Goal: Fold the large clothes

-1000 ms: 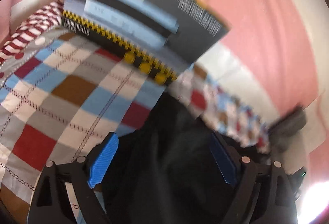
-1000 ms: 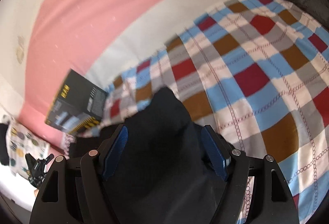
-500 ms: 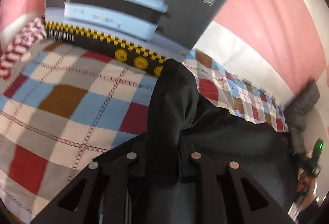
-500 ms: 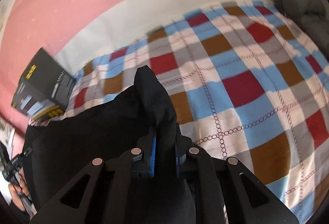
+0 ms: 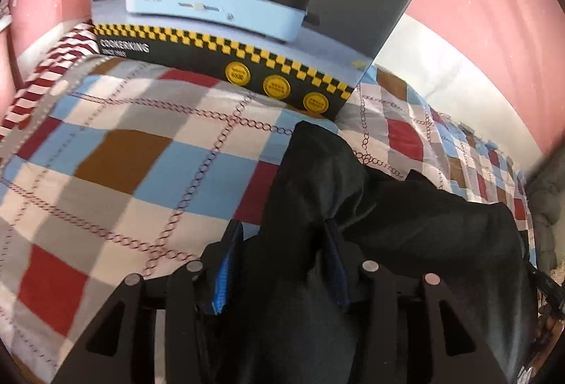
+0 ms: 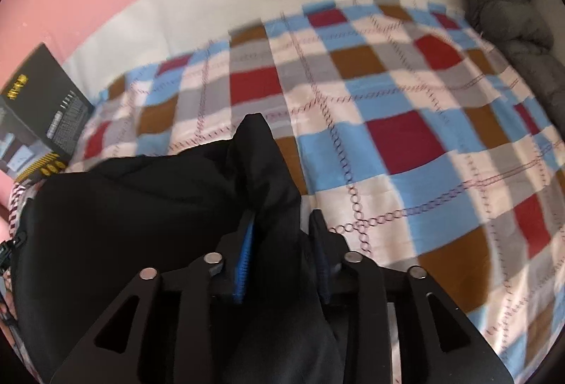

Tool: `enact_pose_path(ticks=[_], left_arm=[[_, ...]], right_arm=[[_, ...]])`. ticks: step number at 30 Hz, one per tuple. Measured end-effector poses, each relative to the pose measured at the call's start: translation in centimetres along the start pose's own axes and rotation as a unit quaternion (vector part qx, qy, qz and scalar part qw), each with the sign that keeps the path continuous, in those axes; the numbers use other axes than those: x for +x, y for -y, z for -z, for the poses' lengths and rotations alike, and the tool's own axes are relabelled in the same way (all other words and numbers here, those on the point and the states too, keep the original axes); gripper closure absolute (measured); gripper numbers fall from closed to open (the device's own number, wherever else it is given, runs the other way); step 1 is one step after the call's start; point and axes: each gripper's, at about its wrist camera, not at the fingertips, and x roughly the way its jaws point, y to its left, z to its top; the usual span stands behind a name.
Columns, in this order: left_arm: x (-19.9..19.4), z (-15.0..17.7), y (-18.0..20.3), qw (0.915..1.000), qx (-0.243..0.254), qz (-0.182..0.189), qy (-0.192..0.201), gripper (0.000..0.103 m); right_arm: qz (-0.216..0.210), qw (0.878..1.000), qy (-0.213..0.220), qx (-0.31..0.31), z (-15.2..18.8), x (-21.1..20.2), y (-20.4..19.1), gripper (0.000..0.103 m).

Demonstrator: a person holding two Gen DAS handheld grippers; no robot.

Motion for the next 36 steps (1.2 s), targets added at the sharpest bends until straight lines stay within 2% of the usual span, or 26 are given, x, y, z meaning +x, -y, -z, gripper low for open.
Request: enact_pose_path(ticks=[3, 7, 9, 10, 14, 19, 20, 24, 28, 30, 33, 36], left_arm=[[-3.1, 0.3, -0.6, 0.9999, 0.005, -0.003, 0.015, 0.055], [-7.5, 2.3, -2.1, 0.9990, -0.011, 0.029, 0.033, 0.052], [-9.6, 4.2, -3.3, 0.9980, -0.026, 0.046, 0.034, 0.046], [-10.3, 5.2, -3.9, 0.9976, -0.035, 0.050, 0.034, 0.042], [-12.1, 9.5, -6.7, 0.9952, -0.081, 0.053, 0.016, 0.039], [-11.8, 13.7, -8.4, 0.9913, -0.108, 0.069, -0.028, 0.038], [-11.4, 14.3, -8.4, 0.9901, -0.112, 0.075, -0.036, 0.036], [-9.5, 15.9, -8.3, 0.9848, -0.127, 0.101, -0.061, 0.028], [-7.9, 16.3, -8.7, 0.9756, -0.161, 0.133, -0.068, 0.014], [-7.1, 16.3, -8.7, 0.9724, -0.172, 0.143, -0.066, 0.010], [-6.5, 16.1, -7.8, 0.9739, -0.164, 0.147, -0.055, 0.005], [-5.8, 15.7, -6.9, 0.9749, -0.153, 0.153, -0.049, 0.003]], right_arm=[[-0.034, 0.999, 0.020, 0.009, 1.2, -3.7, 0.7, 0.055], [-0.061, 0.997, 0.033, 0.019, 4.0, -7.7, 1.9, 0.052], [-0.077, 0.996, 0.027, 0.028, 6.0, -9.1, 2.6, 0.037], [-0.082, 0.996, 0.022, 0.033, 7.1, -9.5, 3.1, 0.033], [-0.092, 0.994, -0.007, 0.060, 11.8, -10.1, 5.1, 0.031], [-0.114, 0.987, -0.037, 0.107, 15.4, -9.3, 7.5, 0.028], [-0.120, 0.985, -0.038, 0.122, 15.8, -9.1, 7.9, 0.025], [-0.146, 0.976, -0.046, 0.153, 16.4, -8.2, 8.5, 0.025], [-0.187, 0.964, -0.060, 0.181, 16.5, -6.7, 8.8, 0.025], [-0.202, 0.958, -0.064, 0.194, 16.5, -6.0, 9.0, 0.021], [-0.216, 0.952, -0.065, 0.209, 16.4, -4.9, 9.0, 0.018], [-0.241, 0.940, -0.070, 0.230, 16.4, -3.9, 8.9, 0.018]])
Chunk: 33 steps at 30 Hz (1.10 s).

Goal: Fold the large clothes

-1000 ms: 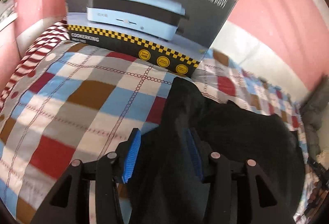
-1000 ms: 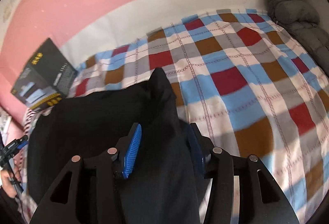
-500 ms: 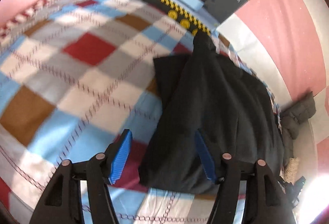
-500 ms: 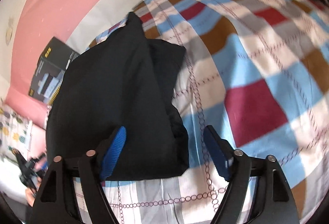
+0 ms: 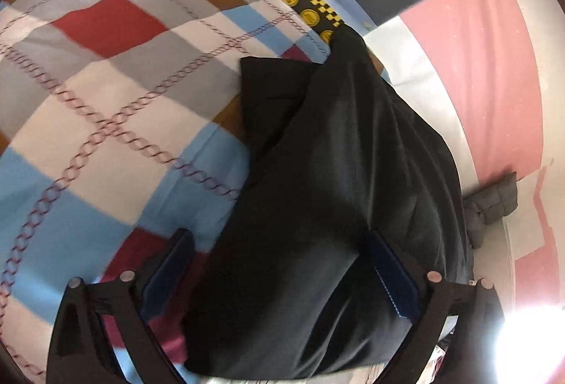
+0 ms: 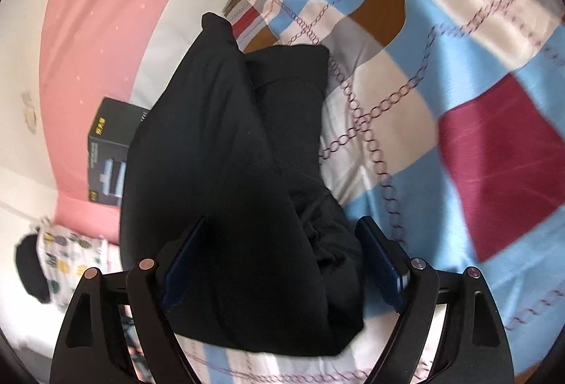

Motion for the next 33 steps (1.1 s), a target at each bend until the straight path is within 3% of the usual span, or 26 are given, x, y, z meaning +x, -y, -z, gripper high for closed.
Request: enact_pose_path(ticks=[4, 6, 8, 9, 11, 13, 18, 22, 33], left_arm=[[1.0, -0.2, 0.8, 0.9999, 0.014, -0.007, 0.003, 0.002], [1.3, -0.4, 1.3, 0.9996, 0.025, -0.014, -0.002, 0.009], [1.2, -0.5, 1.8, 0.9991, 0.036, -0.017, -0.013, 0.031], [0.9, -0.6, 2.4, 0.9986, 0.044, -0.022, -0.017, 0.037], [0.0, -0.8, 3.7, 0.9970, 0.066, -0.038, -0.017, 0.059], [-1.3, -1.3, 4.6, 0.9965, 0.070, -0.042, -0.018, 0.067], [-5.8, -1.6, 7.3, 0.9951, 0.093, -0.034, -0.001, 0.070], [-10.3, 0.3, 8.1, 0.9933, 0.114, -0.021, 0.001, 0.070], [-19.6, 14.5, 2.1, 0.9943, 0.093, -0.016, -0.049, 0.070]], right_arm=[[-0.008, 1.000, -0.008, 0.010, -0.1, 1.0, -0.2, 0.018], [0.001, 1.000, -0.013, 0.004, 0.0, 1.2, -0.8, 0.029], [0.004, 1.000, -0.016, 0.003, -0.1, 1.1, -1.2, 0.043], [0.006, 1.000, -0.015, -0.003, -0.1, 0.7, -1.8, 0.051], [0.010, 1.000, -0.015, -0.013, -0.2, -0.1, -2.8, 0.059], [0.010, 1.000, -0.013, -0.016, -0.4, -0.9, -3.8, 0.062], [-0.003, 0.999, -0.003, -0.040, -0.1, -4.4, -7.4, 0.064], [-0.010, 0.999, -0.004, -0.052, 2.1, -8.3, -8.3, 0.065], [0.023, 0.999, -0.039, -0.020, 15.3, -16.7, -2.4, 0.064]])
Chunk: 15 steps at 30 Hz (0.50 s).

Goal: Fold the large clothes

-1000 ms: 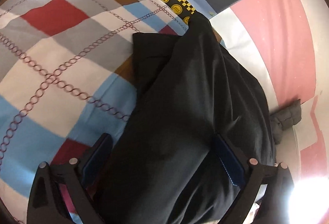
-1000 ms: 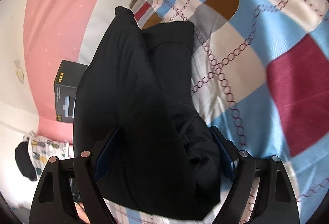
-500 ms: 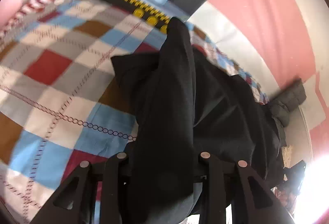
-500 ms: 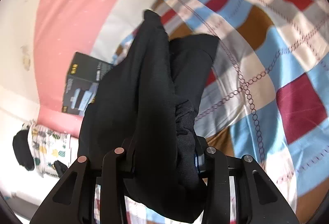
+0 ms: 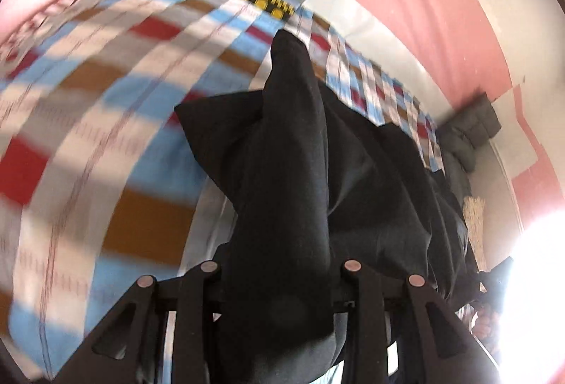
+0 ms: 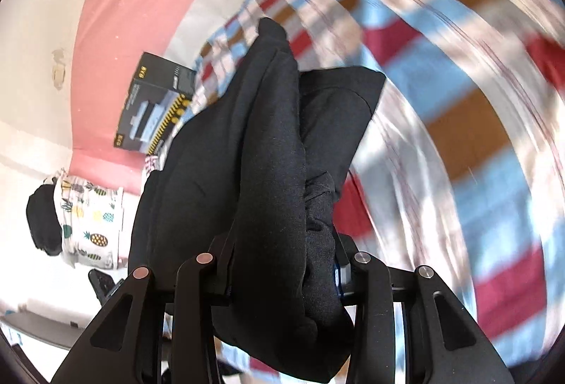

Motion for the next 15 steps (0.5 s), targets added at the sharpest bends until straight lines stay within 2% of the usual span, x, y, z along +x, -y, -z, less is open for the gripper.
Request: enact_pose_path(ticks=[3, 7, 10, 12, 15], left_arm=[[-1.3, 3.4, -0.5, 0.9999, -0.007, 0.001, -0.013, 0.069], [-2.0, 6.0, -1.3, 0.9999, -0.006, 0.000, -0.012, 0.069], [-1.3, 6.9, -2.1, 0.9997, -0.019, -0.004, -0.015, 0.064], [-0.9, 6.9, -2.4, 0.9992, -0.032, -0.009, -0.024, 0.061], [-1.0, 6.6, -1.6, 0.9990, -0.019, -0.026, -0.030, 0.058]], right_arm=[[0.008, 1.000, -0.007, 0.016, 2.8, -1.3, 1.7, 0.064], [0.011, 1.000, -0.007, 0.025, 5.0, -2.0, 3.2, 0.063], [0.018, 0.999, -0.010, 0.027, 5.7, -1.6, 3.9, 0.057], [0.022, 0.999, -0.013, 0.040, 5.7, -1.2, 4.7, 0.048], [0.049, 0.998, -0.003, 0.026, 6.0, -1.8, 4.1, 0.043]])
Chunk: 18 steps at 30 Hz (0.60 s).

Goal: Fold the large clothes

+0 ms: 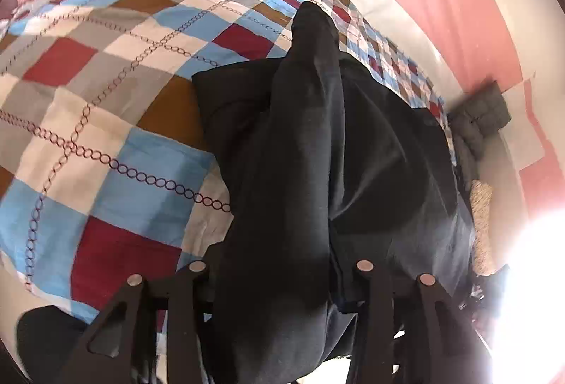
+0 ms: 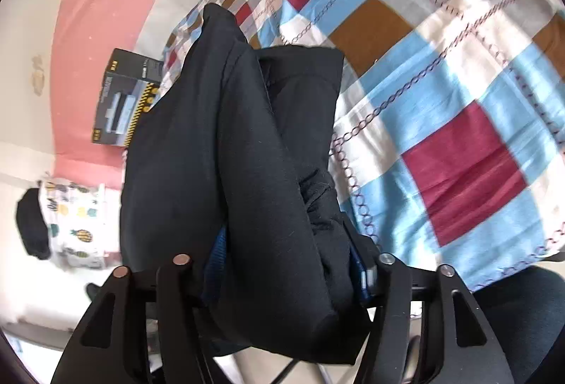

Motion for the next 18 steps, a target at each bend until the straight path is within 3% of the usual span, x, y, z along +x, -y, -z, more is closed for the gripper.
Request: enact_pose_path(ticks=[4, 11, 18], left_arm=[[-1.1, -0.2, 0.5, 0.9998, 0.009, -0.016, -0.009, 0.055], [-2.6, -0.7, 0.9, 0.9992, 0.013, -0.038, 0.000, 0.052], [-3.5, -3.7, 0.8, 0.9982, 0.019, -0.045, 0.034, 0.050]], right_arm=[[0.038, 0.998, 0.023, -0.043, 0.3, -2.0, -1.1, 0.042], [0.034, 0.990, 0.102, -0.087, -1.1, -5.5, -3.5, 0.042], [0.052, 0.986, 0.089, -0.128, -3.5, -2.5, -5.7, 0.041]])
